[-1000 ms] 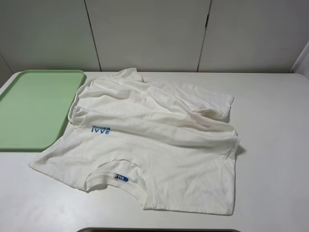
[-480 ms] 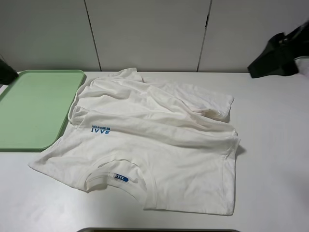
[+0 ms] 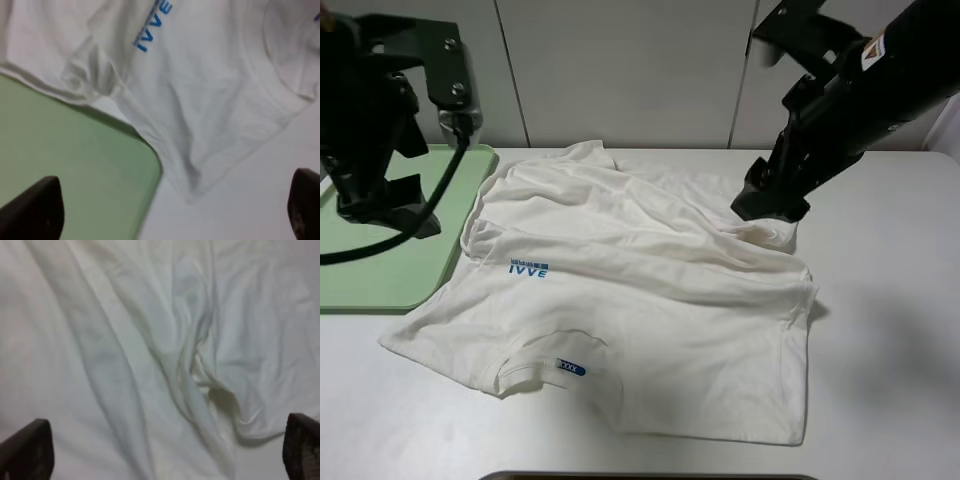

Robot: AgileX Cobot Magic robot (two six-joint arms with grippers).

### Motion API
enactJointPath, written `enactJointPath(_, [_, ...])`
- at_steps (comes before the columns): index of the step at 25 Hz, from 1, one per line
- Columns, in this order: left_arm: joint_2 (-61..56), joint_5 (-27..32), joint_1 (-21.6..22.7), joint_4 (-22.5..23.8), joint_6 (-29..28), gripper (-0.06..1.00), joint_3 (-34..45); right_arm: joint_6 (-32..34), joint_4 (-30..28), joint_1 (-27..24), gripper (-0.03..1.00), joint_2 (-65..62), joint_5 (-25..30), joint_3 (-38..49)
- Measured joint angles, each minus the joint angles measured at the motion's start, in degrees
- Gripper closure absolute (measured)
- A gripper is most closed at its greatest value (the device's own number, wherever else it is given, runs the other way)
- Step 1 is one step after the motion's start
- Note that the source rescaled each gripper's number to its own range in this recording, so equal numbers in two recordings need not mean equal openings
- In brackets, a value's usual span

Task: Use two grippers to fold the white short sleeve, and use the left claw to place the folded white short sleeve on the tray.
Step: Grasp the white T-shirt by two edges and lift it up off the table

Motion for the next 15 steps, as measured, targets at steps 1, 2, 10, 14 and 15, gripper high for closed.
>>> enactJointPath(1, [0.7,-1.1,0.0,0.2,1.8,0.07,0.0,-1.1,-2.1,0.8,-0.03,0.5,0.3,0.0])
enactJointPath(2, [1.3,-2.1,0.0,0.5,3.2,0.07,0.0,-2.1,-3.4,1.5,-0.03,0.9,0.5,0.0])
enactJointPath(10, [10.1,-10.0,0.0,1.4,9.9,0.07,-0.1,-13.9,-7.6,4.6,-0.03,6.1,2.1,0.0])
enactJointPath(14, [14.8,-10.4,0.0,1.4,17.0,0.07,-0.1,-15.3,-7.5,4.9,-0.03,8.8,0.0,0.0])
enactJointPath(15, [15.7,-10.8,0.3,1.4,18.5,0.07,-0.1,-15.4,-7.5,4.9,-0.03,9.5,-0.3,0.0])
